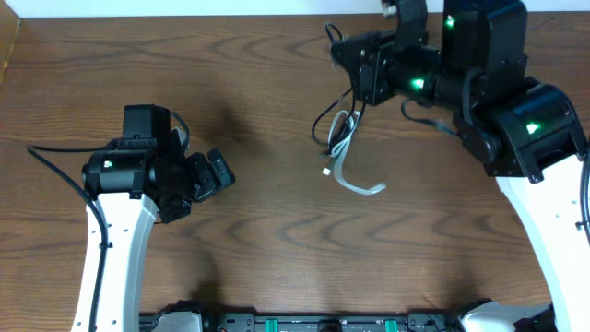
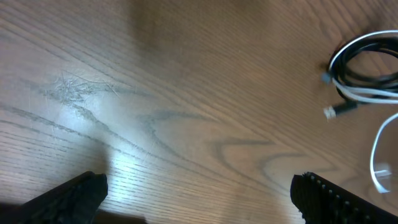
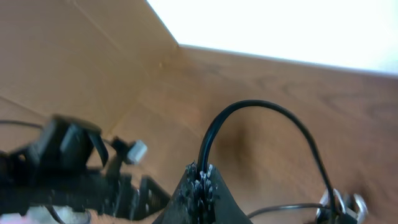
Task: Untangle cables
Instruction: 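Lift the black cable with the right gripper up and away, then pull the black cable further toward the back right, unwinding it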
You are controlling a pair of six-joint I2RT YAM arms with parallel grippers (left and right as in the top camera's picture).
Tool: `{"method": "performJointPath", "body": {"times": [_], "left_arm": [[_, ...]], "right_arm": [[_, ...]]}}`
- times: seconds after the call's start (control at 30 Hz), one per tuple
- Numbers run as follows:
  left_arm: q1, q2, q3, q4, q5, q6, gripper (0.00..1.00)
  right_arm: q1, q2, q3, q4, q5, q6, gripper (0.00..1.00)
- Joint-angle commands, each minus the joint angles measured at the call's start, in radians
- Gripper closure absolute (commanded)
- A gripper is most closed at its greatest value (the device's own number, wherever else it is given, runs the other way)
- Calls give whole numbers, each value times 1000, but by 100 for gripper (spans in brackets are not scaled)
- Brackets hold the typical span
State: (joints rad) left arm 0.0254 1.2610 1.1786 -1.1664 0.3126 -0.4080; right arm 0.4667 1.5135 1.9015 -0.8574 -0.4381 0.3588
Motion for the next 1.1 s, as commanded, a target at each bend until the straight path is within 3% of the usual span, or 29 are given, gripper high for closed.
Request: {"method": "performJointPath", "body": {"times": [0.0,0.33,0.7,1.07], "left_arm": [[2,6,3,1,5,3,0],[2,6,3,1,5,3,0],[2,6,3,1,5,3,0],[2,6,3,2,5,3,0]], "right_arm": [[21,35,13,-45,28,-34,99],[31,79,31,14,-54,23,99],[32,66,296,-48,-80,24,98],[32,116,256,-234,204,-13,98]]}}
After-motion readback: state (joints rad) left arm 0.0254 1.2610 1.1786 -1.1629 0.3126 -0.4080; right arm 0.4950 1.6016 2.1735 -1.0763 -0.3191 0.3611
